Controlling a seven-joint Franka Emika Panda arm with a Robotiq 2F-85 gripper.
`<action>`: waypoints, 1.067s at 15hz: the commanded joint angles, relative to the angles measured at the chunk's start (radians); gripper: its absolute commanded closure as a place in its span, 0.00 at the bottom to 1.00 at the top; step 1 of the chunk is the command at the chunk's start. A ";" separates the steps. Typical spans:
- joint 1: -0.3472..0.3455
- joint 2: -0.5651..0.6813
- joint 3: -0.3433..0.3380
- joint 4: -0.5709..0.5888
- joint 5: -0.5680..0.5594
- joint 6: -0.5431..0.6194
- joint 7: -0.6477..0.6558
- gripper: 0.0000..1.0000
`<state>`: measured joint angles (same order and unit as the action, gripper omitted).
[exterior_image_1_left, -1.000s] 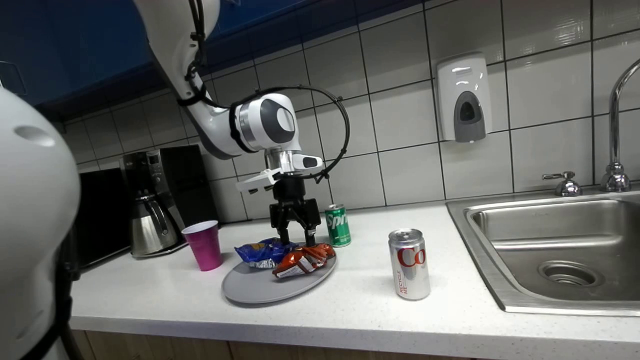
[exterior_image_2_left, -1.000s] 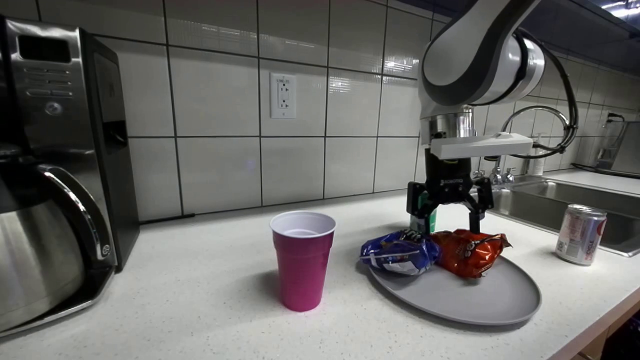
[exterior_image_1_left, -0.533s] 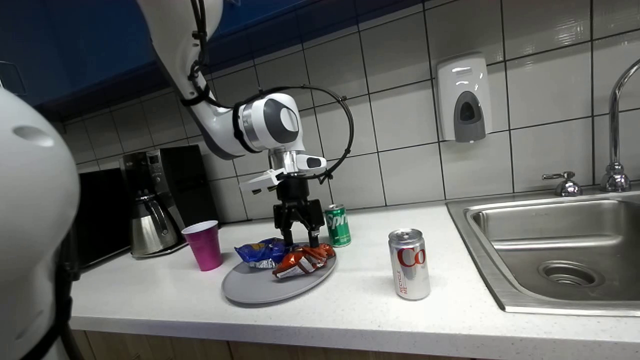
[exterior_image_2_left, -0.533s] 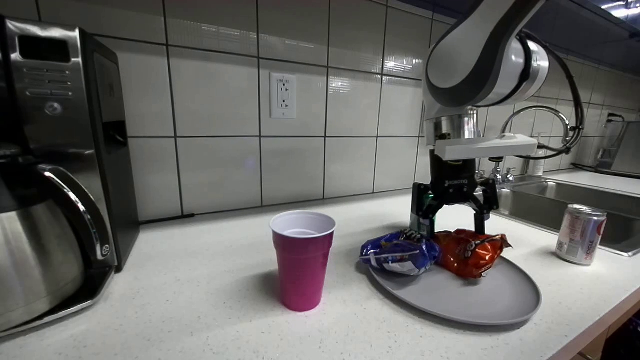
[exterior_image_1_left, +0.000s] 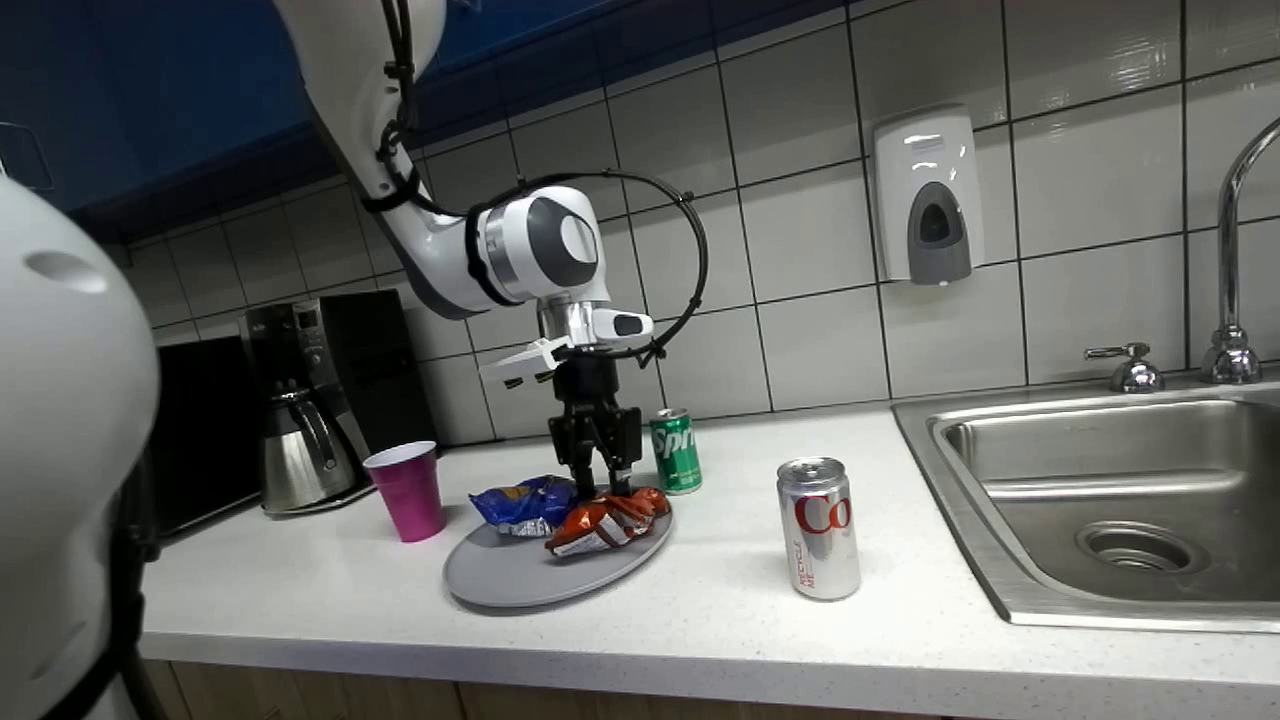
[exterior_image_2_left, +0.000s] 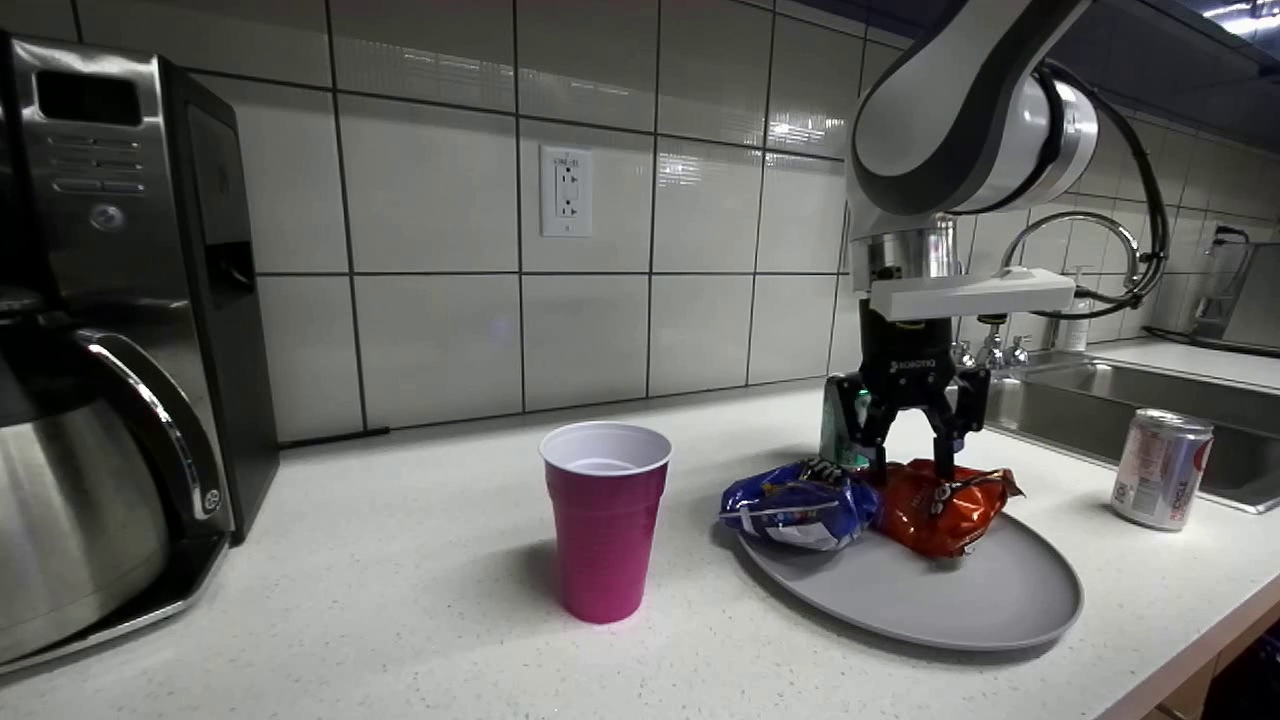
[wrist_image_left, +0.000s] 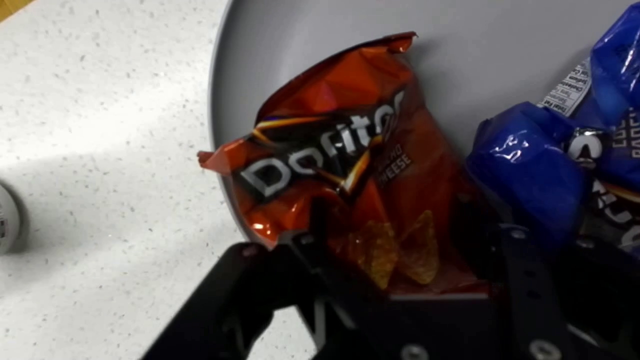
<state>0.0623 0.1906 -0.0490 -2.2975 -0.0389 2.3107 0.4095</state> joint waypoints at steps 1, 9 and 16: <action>-0.014 -0.003 0.008 0.000 0.022 0.010 -0.025 0.66; -0.015 -0.001 0.008 -0.001 0.030 0.016 -0.024 1.00; -0.006 -0.059 0.010 -0.021 0.015 0.019 -0.010 1.00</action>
<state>0.0625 0.1827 -0.0486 -2.2963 -0.0321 2.3204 0.4095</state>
